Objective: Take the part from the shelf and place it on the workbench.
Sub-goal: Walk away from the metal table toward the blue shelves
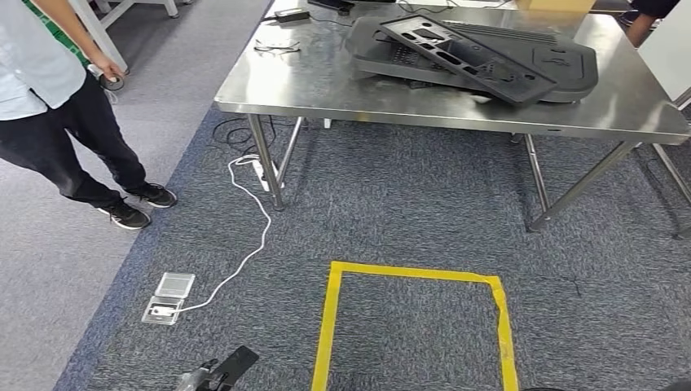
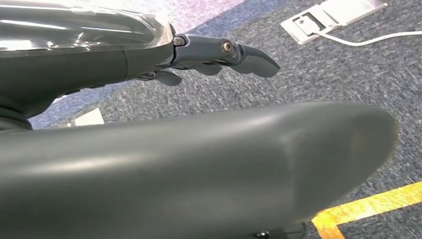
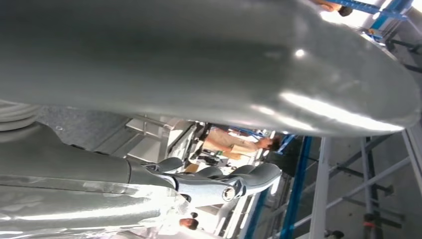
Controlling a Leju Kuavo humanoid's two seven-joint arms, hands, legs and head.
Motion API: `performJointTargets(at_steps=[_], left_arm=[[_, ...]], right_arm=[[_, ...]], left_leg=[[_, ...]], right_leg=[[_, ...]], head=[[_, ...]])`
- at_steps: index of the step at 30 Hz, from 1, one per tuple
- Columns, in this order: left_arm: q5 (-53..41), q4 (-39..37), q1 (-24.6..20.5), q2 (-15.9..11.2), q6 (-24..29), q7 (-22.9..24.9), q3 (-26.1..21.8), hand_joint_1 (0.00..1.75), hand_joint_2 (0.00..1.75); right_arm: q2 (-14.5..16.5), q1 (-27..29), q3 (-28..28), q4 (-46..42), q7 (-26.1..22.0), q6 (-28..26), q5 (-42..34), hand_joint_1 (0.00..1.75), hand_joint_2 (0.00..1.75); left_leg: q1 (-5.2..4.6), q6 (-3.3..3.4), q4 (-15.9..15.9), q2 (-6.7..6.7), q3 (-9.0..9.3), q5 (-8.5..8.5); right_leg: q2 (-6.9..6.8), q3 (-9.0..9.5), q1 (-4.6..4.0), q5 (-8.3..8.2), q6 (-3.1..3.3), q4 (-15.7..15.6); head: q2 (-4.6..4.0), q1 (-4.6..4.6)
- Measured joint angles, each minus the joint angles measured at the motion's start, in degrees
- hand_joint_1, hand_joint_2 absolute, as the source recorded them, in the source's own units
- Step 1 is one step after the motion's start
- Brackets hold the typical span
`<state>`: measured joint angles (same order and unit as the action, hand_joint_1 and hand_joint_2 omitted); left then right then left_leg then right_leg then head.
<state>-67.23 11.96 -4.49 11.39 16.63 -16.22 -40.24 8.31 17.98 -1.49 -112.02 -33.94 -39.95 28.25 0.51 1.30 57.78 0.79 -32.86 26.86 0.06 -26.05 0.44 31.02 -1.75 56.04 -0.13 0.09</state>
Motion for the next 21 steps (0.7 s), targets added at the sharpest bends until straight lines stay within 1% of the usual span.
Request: performJointTargets(at_steps=[1,2,3,4,5,6,7,8,9,10,11,12,13,14,15,16,18,19,20,21], left_arm=[[0.0,0.0,0.0,0.0,0.0,0.0,0.0,0.00,0.00],[0.0,0.0,0.0,0.0,0.0,0.0,0.0,0.00,0.00],[0.0,0.0,0.1,0.0,0.0,0.0,0.0,0.00,0.00],[0.0,0.0,0.2,0.0,0.0,0.0,0.0,0.00,0.00],[0.0,0.0,0.2,0.0,0.0,0.0,-0.1,0.00,0.00],[0.0,0.0,0.2,0.0,0.0,0.0,-0.1,0.00,0.00],[0.0,0.0,0.2,0.0,0.0,0.0,-0.1,0.00,0.00],[0.0,0.0,0.2,0.0,0.0,0.0,-0.1,0.00,0.00],[0.0,0.0,0.3,0.0,0.0,0.0,-0.1,0.00,0.00],[0.0,0.0,0.3,0.0,0.0,0.0,-0.1,0.00,0.00],[0.0,0.0,0.3,0.0,0.0,0.0,-0.1,0.00,0.00],[0.0,0.0,0.3,0.0,0.1,0.0,-0.1,0.00,0.00],[0.0,0.0,0.2,0.0,0.1,0.0,-0.2,0.00,0.00],[0.0,0.0,0.1,0.0,0.1,0.0,-0.2,0.00,0.00],[0.0,0.0,0.0,0.0,0.2,0.0,-0.2,0.00,0.00],[0.0,0.0,0.0,0.0,0.2,0.0,-0.2,0.00,0.00],[0.0,0.0,0.0,0.0,0.2,0.0,-0.2,0.00,0.00],[0.0,0.0,0.1,0.0,0.2,0.0,-0.3,0.00,0.00],[0.0,0.0,0.1,0.0,0.2,0.0,-0.3,0.00,0.00],[-0.1,0.0,0.1,0.0,0.2,-0.1,-0.4,0.00,0.00]], right_arm=[[0.0,0.0,0.0,0.0,0.0,0.0,0.0,0.00,0.00],[0.0,0.0,0.0,0.0,0.0,0.0,0.0,0.00,0.00],[0.0,0.0,0.0,0.0,0.0,0.0,0.0,0.00,0.00],[0.0,0.0,0.0,0.0,0.0,0.0,0.0,0.00,0.00],[0.0,-0.1,0.0,0.0,0.1,0.0,0.0,0.00,0.00],[0.0,-0.1,0.0,0.0,0.1,0.0,0.0,0.00,0.00],[0.0,0.0,0.0,0.1,0.1,0.0,0.0,0.00,0.00],[0.0,0.0,0.0,0.2,0.1,0.0,0.0,0.00,0.00],[0.0,0.0,0.0,0.3,0.1,0.0,0.0,0.00,0.00],[0.0,0.0,0.0,0.3,0.1,0.0,0.0,0.00,0.00],[0.0,0.0,0.0,0.4,0.1,0.0,0.0,0.00,0.00],[0.0,0.0,0.0,0.5,0.1,0.0,0.0,0.00,0.00],[0.0,0.0,0.0,0.5,0.2,0.0,-0.1,0.00,0.00],[0.0,0.0,0.0,0.5,0.2,0.0,-0.1,0.00,0.00],[0.0,0.0,0.0,0.5,0.2,0.0,-0.1,0.00,0.00],[0.0,0.0,0.0,0.5,0.2,0.0,-0.1,0.00,0.00],[0.0,0.0,0.0,0.5,0.2,0.0,-0.1,0.00,0.00],[0.0,0.0,0.0,0.5,0.2,0.0,-0.1,0.00,0.00],[0.0,0.0,0.0,0.5,0.2,0.0,-0.1,0.00,0.00],[-0.1,0.0,0.0,0.5,0.2,0.0,-0.1,0.00,0.00]], left_leg=[[0.02,-0.36,0.0,0.00,-0.23,-0.39],[0.10,-0.75,-0.1,-0.01,-0.40,-0.82],[0.16,-1.08,-0.1,-0.04,-0.62,-0.72],[0.22,-1.38,0.5,-0.08,-0.95,0.15],[0.25,-1.63,2.1,-0.13,-1.53,1.93],[0.30,-1.79,5.0,-0.17,-2.44,4.61],[0.33,-1.92,8.7,-0.19,-3.45,7.31],[0.34,-2.02,12.4,-0.21,-4.31,9.30],[0.33,-2.06,15.0,-0.22,-4.58,10.07],[0.33,-2.02,15.7,-0.23,-4.01,9.52],[0.33,-1.91,14.2,-0.24,-2.47,8.03],[0.31,-1.71,10.9,-0.25,-0.11,6.31],[0.24,-1.44,6.9,-0.29,2.44,5.41],[0.15,-1.20,3.3,-0.32,4.58,5.05],[0.04,-0.95,0.8,-0.36,5.84,5.16],[-0.09,-0.73,-0.3,-0.38,6.22,5.48],[-0.10,-0.23,-0.6,-0.32,5.72,4.90],[0.00,0.12,-0.7,-0.25,5.38,4.49],[0.13,0.47,-0.8,-0.17,4.97,4.02],[0.24,0.75,-0.8,-0.09,4.49,3.56]], right_leg=[[0.07,0.24,-0.18,0.13,0.25,-0.9],[0.05,-0.03,-0.28,-0.17,0.65,-1.1],[-0.10,-0.37,-0.26,-0.62,1.15,-1.2],[-0.24,-0.77,-0.19,-1.12,1.71,-1.3],[-0.41,-1.27,-0.09,-1.68,2.25,-1.5],[-0.56,-1.89,-0.03,-2.16,2.59,-1.4],[-0.60,-2.63,-0.10,-2.57,2.81,-1.3],[-0.68,-3.38,-0.19,-2.96,2.91,-1.0],[-0.72,-4.19,-0.28,-3.30,2.93,-0.7],[-0.73,-5.01,-0.35,-3.58,2.91,-0.2],[-0.72,-5.81,-0.39,-3.79,2.84,0.3],[-0.70,-6.59,-0.41,-3.95,2.73,0.9],[-0.68,-7.30,-0.45,-4.08,2.56,1.4],[-0.67,-7.89,-0.52,-4.27,2.33,1.9],[-0.67,-8.32,-0.55,-4.56,2.03,2.2],[-0.69,-8.65,-0.57,-4.93,1.71,2.3],[-0.66,-8.99,-0.48,-5.47,1.03,2.4],[-0.58,-9.31,-0.43,-4.95,0.68,2.8],[-0.50,-9.89,-0.35,-3.58,0.30,4.2],[-0.43,-10.86,-0.24,-1.46,-0.06,6.8]], head=[[0.00,0.02],[0.00,0.03],[0.00,0.03],[0.00,0.07],[0.00,0.12],[0.00,0.18],[0.00,0.22],[0.00,0.24],[0.00,0.23],[0.00,0.24],[0.00,0.25],[0.00,0.25],[0.00,0.26],[0.00,0.23],[0.00,0.22],[0.00,0.21],[0.00,0.24],[0.00,0.22],[0.00,0.20],[0.00,0.18]])
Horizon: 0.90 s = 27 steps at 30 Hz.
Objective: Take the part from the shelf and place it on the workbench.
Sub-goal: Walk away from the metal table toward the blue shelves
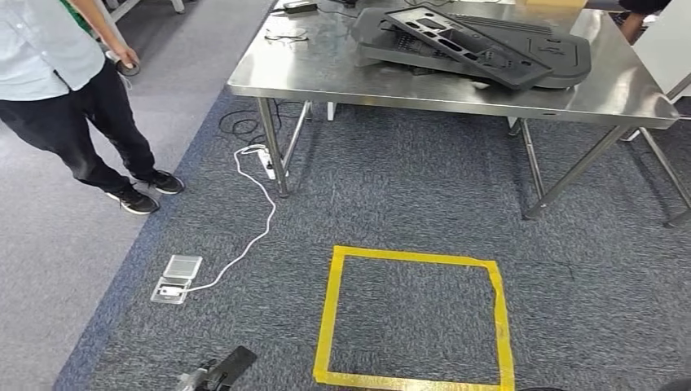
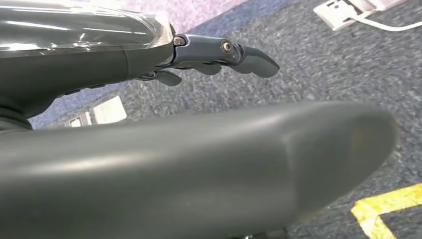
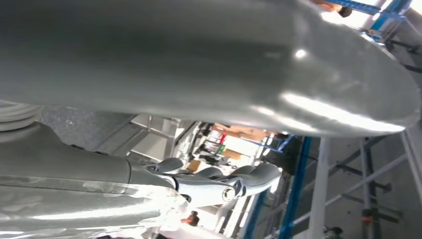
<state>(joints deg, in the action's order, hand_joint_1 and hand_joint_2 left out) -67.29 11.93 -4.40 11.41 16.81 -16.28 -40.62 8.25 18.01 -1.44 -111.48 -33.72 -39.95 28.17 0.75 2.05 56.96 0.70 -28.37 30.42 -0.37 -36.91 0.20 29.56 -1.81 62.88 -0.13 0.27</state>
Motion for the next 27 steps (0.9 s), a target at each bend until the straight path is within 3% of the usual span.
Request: performJointTargets(at_steps=[2,3,4,5,8,10,12,14,15,17,18,19,20,21,23,25,27], left_arm=[[0.0,0.0,0.0,0.0,0.0,0.0,0.0,0.00,0.00],[0.0,0.0,0.0,0.0,0.0,0.0,-0.1,0.00,0.00],[0.0,0.0,0.0,0.0,0.1,0.0,-0.1,0.00,0.00],[0.0,0.0,0.0,0.0,0.1,0.0,-0.1,0.00,0.00],[-0.1,0.0,0.0,0.0,0.1,0.0,-0.2,0.00,0.00],[-0.1,0.0,0.0,0.0,0.1,0.0,-0.2,0.00,0.00],[-0.1,0.0,0.0,0.0,0.2,0.0,-0.2,0.00,0.00],[-0.1,0.0,-0.1,0.0,0.2,0.0,-0.2,0.00,0.00],[-0.1,0.0,-0.1,0.0,0.2,0.0,-0.2,0.00,0.00],[-0.1,0.0,0.0,0.0,0.2,0.0,-0.2,0.00,0.00],[-0.1,0.0,0.0,0.0,0.2,0.0,-0.2,0.00,0.00],[-0.1,0.0,0.0,0.0,0.2,0.0,-0.2,0.00,0.00],[-0.1,0.0,0.0,0.0,0.2,0.0,-0.2,0.00,0.00],[-0.1,0.0,0.1,0.0,0.2,0.0,-0.2,0.00,0.00],[-0.1,0.0,0.1,0.0,0.2,0.0,-0.2,0.00,0.00],[-0.2,0.0,0.3,0.0,0.2,0.0,-0.2,0.00,0.00],[-0.2,0.0,0.4,0.0,0.3,0.0,-0.2,0.00,0.00]], right_arm=[[-0.1,0.0,0.0,0.2,0.1,0.0,0.0,0.00,0.00],[-0.1,0.1,0.1,0.3,0.1,0.0,0.0,0.00,0.00],[-0.2,0.1,0.1,0.5,0.1,0.0,0.0,0.00,0.00],[-0.3,0.1,0.1,0.6,0.2,0.0,0.1,0.00,0.00],[-0.4,-0.1,0.1,0.7,0.3,0.1,0.2,0.00,0.00],[-0.5,-0.2,0.1,0.7,0.5,0.1,0.3,0.00,0.00],[-0.5,-0.1,0.1,0.8,0.7,0.1,0.3,0.00,0.00],[-0.5,-0.1,0.1,0.8,0.7,0.1,0.3,0.00,0.00],[-0.5,-0.1,0.1,0.8,0.7,0.2,0.3,0.00,0.00],[-0.5,-0.1,0.1,0.9,0.7,0.2,0.3,0.00,0.00],[-0.5,-0.1,0.1,0.9,0.7,0.2,0.3,0.00,0.00],[-0.5,-0.1,0.1,1.0,0.7,0.2,0.3,0.00,0.00],[-0.5,0.0,0.1,1.0,0.7,0.2,0.3,0.00,0.00],[-0.5,0.0,0.1,1.1,0.7,0.2,0.3,0.00,0.00],[-0.5,0.0,0.1,1.1,0.7,0.2,0.2,0.00,0.00],[-0.5,0.2,0.1,1.1,0.8,0.2,-0.1,0.00,0.00],[-0.5,0.7,0.1,1.1,0.8,0.2,-0.5,0.00,0.00]], left_leg=[[-0.07,0.26,0.1,0.08,-1.04,-0.81],[-0.12,0.27,0.1,0.12,-1.51,-1.18],[-0.17,0.25,0.1,0.17,-1.89,-1.50],[-0.21,0.22,0.1,0.23,-2.16,-1.76],[-0.39,-0.14,0.2,0.48,-2.52,-2.29],[-0.56,-0.63,0.3,0.86,-2.76,-2.60],[-0.57,-1.16,0.3,1.41,-2.98,-2.73],[-0.50,-1.62,1.9,1.16,-3.69,-1.13],[-0.43,-1.80,4.2,0.80,-4.66,0.68],[-0.33,-2.11,11.8,0.19,-7.62,4.93],[-0.30,-2.19,15.0,0.07,-8.78,6.20],[-0.30,-2.20,16.6,-0.01,-9.13,6.43],[-0.29,-2.13,15.7,-0.13,-8.38,5.51],[-0.26,-1.98,12.7,-0.51,-6.64,3.75],[-0.05,-1.61,5.2,-3.03,-2.81,0.62],[0.07,-1.40,1.6,-5.09,-1.37,-0.10],[0.02,-1.05,1.3,-4.45,-1.58,-0.11]], right_leg=[[0.03,-2.26,0.18,4.48,-0.52,7.4],[0.03,-2.80,0.25,5.69,-0.64,10.1],[0.03,-2.33,0.28,5.81,-0.66,10.8],[0.02,-0.63,0.28,4.82,-0.58,9.0],[-0.90,7.21,-0.03,0.66,0.25,-3.4],[-1.34,8.82,-0.39,0.14,0.89,-6.9],[-0.78,8.42,-0.39,-0.33,1.59,-7.1],[-0.24,8.04,-0.17,-1.07,2.53,-7.5],[0.02,7.76,-0.06,-1.45,2.93,-7.7],[0.71,6.93,-0.16,-1.93,3.26,-7.5],[1.17,6.51,-0.20,-2.12,3.26,-7.3],[1.71,6.12,-0.24,-2.26,3.22,-7.1],[2.30,5.79,-0.25,-2.34,3.17,-6.8],[2.93,5.52,-0.25,-2.36,3.12,-6.5],[4.12,4.86,-0.28,-2.34,2.87,-5.6],[5.29,3.81,-0.22,-2.57,2.21,-4.9],[6.52,3.00,-0.07,-3.03,1.36,-4.8]], head=[[0.00,-0.08],[0.00,-0.08],[0.00,-0.08],[0.00,-0.08],[0.00,-0.07],[0.00,-0.02],[0.00,0.01],[0.00,0.07],[0.00,0.10],[0.00,0.14],[0.00,0.13],[0.00,0.13],[0.00,0.13],[0.00,0.13],[0.00,0.10],[0.00,0.08],[0.00,0.09]])
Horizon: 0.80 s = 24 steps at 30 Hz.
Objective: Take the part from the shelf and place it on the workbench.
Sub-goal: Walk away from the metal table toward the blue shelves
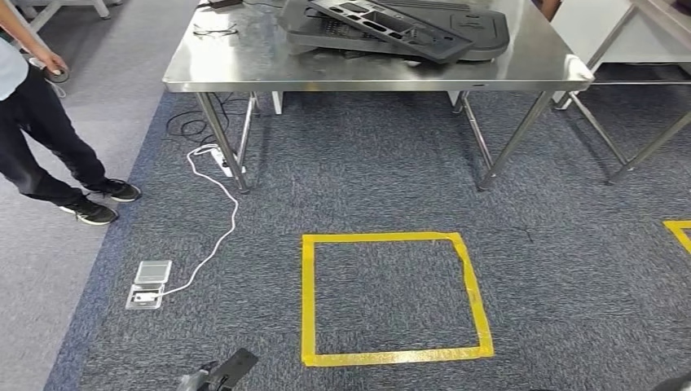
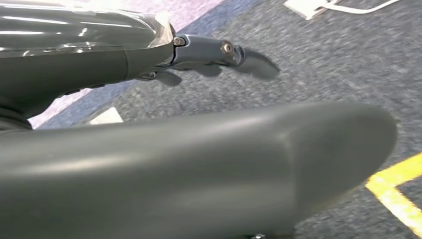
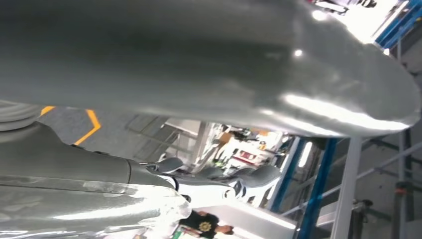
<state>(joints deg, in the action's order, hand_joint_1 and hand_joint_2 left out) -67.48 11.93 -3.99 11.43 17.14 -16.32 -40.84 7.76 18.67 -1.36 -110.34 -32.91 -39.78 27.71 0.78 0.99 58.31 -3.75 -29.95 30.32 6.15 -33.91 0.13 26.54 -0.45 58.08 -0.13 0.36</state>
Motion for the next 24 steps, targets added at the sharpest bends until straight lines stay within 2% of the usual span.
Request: performJointTargets(at_steps=[1,3,4,5,6,7,8,9,11,12,13,14,16,18,20,21,22,23,24], left_arm=[[0.0,0.0,0.0,0.0,0.1,0.0,0.0,0.00,0.00],[-0.1,0.0,0.1,0.1,0.2,0.0,0.0,0.00,0.00],[-0.2,0.0,0.2,0.1,0.2,0.0,0.0,0.00,0.00],[-0.2,0.0,0.3,0.2,0.2,0.0,0.0,0.00,0.00],[-0.2,0.0,0.5,0.2,0.2,0.0,0.0,0.00,0.00],[-0.2,0.0,0.6,0.2,0.2,0.0,-0.1,0.00,0.00],[-0.2,0.0,0.6,0.2,0.2,0.0,-0.1,0.00,0.00],[-0.2,0.0,0.5,0.2,0.3,0.0,-0.1,0.00,0.00],[-0.2,0.0,0.4,0.3,0.3,0.0,-0.1,0.00,0.00],[-0.2,0.0,0.4,0.3,0.3,0.0,-0.1,0.00,0.00],[-0.2,0.0,0.3,0.3,0.3,0.0,-0.1,0.00,0.00],[-0.2,0.0,0.3,0.4,0.3,0.0,-0.1,0.00,0.00],[-0.2,0.0,0.2,0.5,0.3,0.0,-0.1,0.00,0.00],[-0.2,0.0,0.1,0.6,0.4,0.0,-0.1,0.00,0.00],[-0.2,0.0,0.2,0.6,0.4,0.0,-0.1,0.00,0.00],[-0.2,0.0,0.4,0.6,0.5,0.0,-0.1,0.00,0.00],[-0.2,0.0,0.5,0.6,0.5,0.1,-0.1,0.00,0.00],[-0.2,0.0,0.6,0.6,0.5,0.1,-0.1,0.00,0.00],[-0.2,0.0,0.6,0.6,0.5,0.1,-0.1,0.00,0.00]], right_arm=[[0.0,0.3,0.0,0.0,0.0,0.0,-0.3,0.00,0.00],[0.0,0.6,0.0,0.0,0.0,0.0,-0.6,0.00,0.00],[0.0,0.7,0.0,0.0,0.0,0.0,-0.8,0.00,0.00],[0.1,0.7,0.1,0.0,-0.1,0.0,-0.9,0.00,0.00],[0.1,0.9,0.1,0.0,-0.1,0.1,-0.9,0.00,0.00],[0.1,1.1,0.1,0.0,-0.2,0.1,-0.9,0.00,0.00],[0.2,1.3,0.1,0.0,-0.2,0.1,-1.0,0.00,0.00],[0.2,1.5,0.0,0.0,-0.3,0.1,-1.0,0.00,0.00],[0.3,1.6,0.1,0.0,-0.5,0.1,-1.1,0.00,0.00],[0.4,1.6,0.1,-0.1,-0.6,0.1,-1.1,0.00,0.00],[0.5,1.7,0.1,-0.1,-0.8,0.1,-1.3,0.00,0.00],[0.6,1.7,0.0,-0.1,-1.0,0.1,-1.4,0.00,0.00],[0.8,2.0,0.0,-0.3,-1.3,0.1,-1.6,0.00,0.00],[1.1,1.9,0.0,-0.5,-1.3,0.2,-1.7,0.00,0.00],[1.3,1.7,-0.1,-0.5,-1.4,0.3,-1.8,0.00,0.00],[1.4,1.7,-0.1,-0.5,-1.4,0.3,-1.8,0.00,0.00],[1.5,1.8,-0.2,-0.5,-1.4,0.3,-1.8,0.00,0.00],[1.6,1.8,-0.2,-0.5,-1.4,0.3,-1.8,0.00,0.00],[1.6,1.8,-0.2,-0.5,-1.4,0.3,-1.8,0.00,0.00]], left_leg=[[0.07,0.34,-0.1,0.66,-0.07,-0.22],[0.30,0.95,-0.4,2.17,-0.15,-0.60],[0.28,1.09,-0.4,3.00,-0.20,-0.66],[0.24,1.13,-0.4,3.84,-0.26,-0.67],[0.20,1.14,-0.4,4.69,-0.31,-0.67],[0.16,1.13,-0.3,5.54,-0.35,-0.67],[0.13,1.12,-0.3,6.29,-0.36,-0.66],[0.10,1.09,-0.3,6.98,-0.31,-0.64],[-0.08,0.92,-0.4,8.08,-0.19,-0.57],[-0.18,0.72,-0.3,8.52,-0.18,-0.54],[-0.27,0.47,-0.3,8.95,-0.18,-0.51],[-0.33,0.18,-0.4,9.41,-0.17,-0.54],[-0.27,-0.47,-0.5,9.85,0.00,-0.34],[-0.15,-0.95,1.8,7.80,-0.82,1.69],[-0.06,-1.14,8.7,5.15,-3.70,5.60],[-0.07,-1.20,12.5,4.62,-5.38,7.15],[-0.08,-1.24,15.2,4.40,-6.53,7.80],[-0.07,-1.23,15.6,4.27,-6.75,7.22],[-0.01,-1.20,13.8,4.13,-5.93,5.58]], right_leg=[[-0.29,-0.25,-0.02,0.14,-0.36,0.2],[-2.53,-1.51,-0.08,2.25,-1.01,3.0],[-4.09,-2.81,-0.01,4.21,-1.35,6.2],[-4.96,-4.37,0.14,6.19,-1.66,10.1],[-5.37,-5.72,0.30,7.59,-1.90,13.5],[-5.63,-6.36,0.43,8.12,-2.08,15.6],[-5.84,-5.82,0.50,7.48,-2.14,15.2],[-6.22,-4.13,0.51,5.92,-2.06,12.4],[-8.43,0.51,0.14,2.74,-1.48,4.1],[-9.42,2.01,-0.15,1.91,-1.05,1.1],[-10.07,2.67,-0.43,1.69,-0.70,-0.4],[-10.02,2.58,-0.67,1.84,-0.38,-0.7],[-8.82,2.36,-0.61,1.37,0.34,-1.1],[-7.68,2.35,-0.29,0.72,1.19,-1.7],[-6.44,2.16,-0.14,0.37,1.64,-1.9],[-5.71,2.03,-0.16,0.31,1.72,-1.9],[-4.94,1.96,-0.19,0.25,1.76,-1.9],[-4.10,1.93,-0.20,0.22,1.77,-1.8],[-3.26,1.93,-0.18,0.23,1.72,-1.6]], head=[[0.00,-0.04],[0.00,-0.21],[0.00,-0.30],[0.00,-0.38],[0.00,-0.37],[0.00,-0.37],[0.00,-0.37],[0.00,-0.37],[0.00,-0.35],[0.00,-0.32],[0.00,-0.30],[0.00,-0.28],[0.00,-0.27],[0.00,-0.22],[0.00,-0.12],[0.00,-0.08],[0.00,-0.08],[0.00,-0.08],[0.00,-0.08]])
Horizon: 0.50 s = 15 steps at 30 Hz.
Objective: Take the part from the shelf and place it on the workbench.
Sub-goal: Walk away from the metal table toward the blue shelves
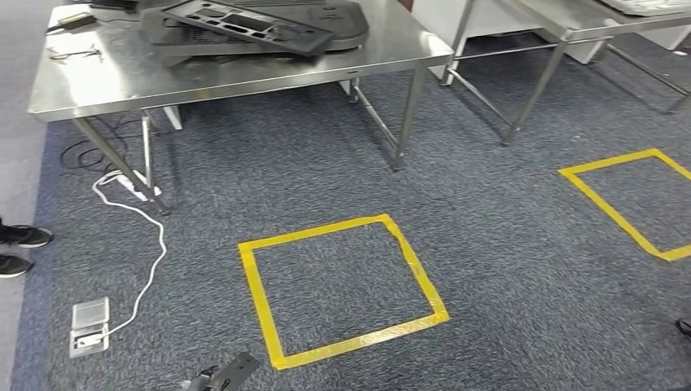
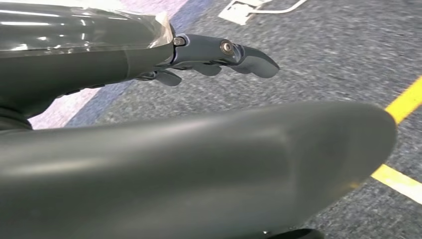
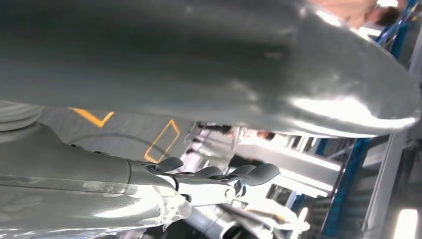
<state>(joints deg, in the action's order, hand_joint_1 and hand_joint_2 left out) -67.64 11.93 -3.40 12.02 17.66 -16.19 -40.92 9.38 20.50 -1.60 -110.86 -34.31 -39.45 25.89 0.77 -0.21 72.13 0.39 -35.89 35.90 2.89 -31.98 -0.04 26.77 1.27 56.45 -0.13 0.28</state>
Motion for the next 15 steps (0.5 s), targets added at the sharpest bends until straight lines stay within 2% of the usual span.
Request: performJointTargets(at_steps=[1,2,3,5,7,8,9,11,12,13,14,15], left_arm=[[0.0,0.0,0.0,0.0,0.0,0.0,0.0,0.00,0.00],[0.0,0.0,-0.1,0.0,0.0,0.0,0.0,0.00,0.00],[0.0,0.0,-0.1,0.0,0.0,0.0,0.0,0.00,0.00],[0.0,0.0,0.0,0.0,0.0,0.1,0.0,0.00,0.00],[0.1,0.0,0.0,0.1,0.0,0.2,0.0,0.00,0.00],[0.1,0.0,0.0,0.1,0.0,0.2,0.0,0.00,0.00],[0.0,0.0,-0.1,0.2,0.0,0.2,0.0,0.00,0.00],[0.0,0.0,-0.1,0.4,0.0,0.2,0.0,0.00,0.00],[0.0,0.0,0.0,0.4,0.0,0.3,0.0,0.00,0.00],[0.0,0.0,0.1,0.4,0.0,0.3,0.0,0.00,0.00],[0.0,0.0,0.1,0.4,0.0,0.4,-0.1,0.00,0.00],[0.0,0.0,0.1,0.4,0.0,0.4,-0.1,0.00,0.00]], right_arm=[[0.1,0.0,0.0,0.0,0.0,0.0,0.0,0.00,0.00],[0.1,0.0,-0.1,0.0,-0.1,0.0,0.1,0.00,0.00],[0.2,0.1,-0.1,0.0,-0.1,0.0,0.1,0.00,0.00],[0.3,0.2,-0.1,0.0,-0.2,0.0,0.2,0.00,0.00],[0.4,0.5,-0.1,-0.1,-0.4,0.1,0.3,0.00,0.00],[0.4,0.7,-0.1,-0.2,-0.5,0.1,0.4,0.00,0.00],[0.4,0.8,-0.1,-0.2,-0.5,0.1,0.4,0.00,0.00],[0.5,0.7,-0.1,-0.3,-0.6,0.1,0.7,0.00,0.00],[0.5,0.7,-0.1,-0.3,-0.6,0.2,0.7,0.00,0.00],[0.5,0.7,-0.1,-0.3,-0.6,0.2,0.8,0.00,0.00],[0.6,0.8,-0.1,-0.3,-0.6,0.2,0.9,0.00,0.00],[0.6,0.9,-0.1,-0.4,-0.6,0.2,1.0,0.00,0.00]], left_leg=[[0.12,0.04,-3.6,-0.47,1.61,-2.29],[0.33,0.08,-7.4,-1.74,3.25,-4.15],[0.56,0.10,-10.6,-3.02,4.48,-5.26],[0.68,0.22,-12.9,-4.72,5.18,-5.51],[0.61,0.66,-13.1,-3.70,5.07,-5.65],[0.68,0.97,-13.1,-3.09,5.08,-5.77],[0.78,1.29,-13.2,-2.41,5.11,-5.87],[0.79,1.67,-13.3,-0.92,5.11,-5.88],[0.74,1.74,-13.3,-0.07,5.10,-5.84],[0.71,1.74,-13.3,0.76,5.09,-5.78],[0.69,1.72,-13.3,1.53,5.11,-5.71],[0.68,1.67,-13.3,2.24,5.19,-5.61]], right_leg=[[0.83,-0.01,0.04,0.07,-0.13,0.3],[1.60,-0.17,0.04,0.20,-0.33,0.6],[2.35,-0.54,0.03,0.33,-0.59,1.2],[3.66,-1.55,0.13,0.28,-1.29,1.9],[4.61,-2.22,0.35,0.10,-1.93,2.2],[3.91,-2.50,0.33,0.45,-2.21,2.7],[2.54,-3.13,0.28,1.37,-2.51,4.1],[-1.00,-6.06,0.27,4.84,-3.10,10.5],[-1.93,-7.98,0.40,6.57,-3.34,14.6],[-2.39,-9.48,0.52,7.59,-3.49,17.7],[-2.58,-9.96,0.60,7.46,-3.56,18.8],[-2.76,-9.20,0.64,6.21,-3.51,17.4]], head=[[0.00,0.00],[0.00,-0.02],[0.00,-0.05],[0.00,-0.09],[0.00,-0.06],[0.00,-0.13],[0.00,-0.23],[0.00,-0.42],[0.00,-0.43],[0.00,-0.42],[0.00,-0.42],[0.00,-0.42]])
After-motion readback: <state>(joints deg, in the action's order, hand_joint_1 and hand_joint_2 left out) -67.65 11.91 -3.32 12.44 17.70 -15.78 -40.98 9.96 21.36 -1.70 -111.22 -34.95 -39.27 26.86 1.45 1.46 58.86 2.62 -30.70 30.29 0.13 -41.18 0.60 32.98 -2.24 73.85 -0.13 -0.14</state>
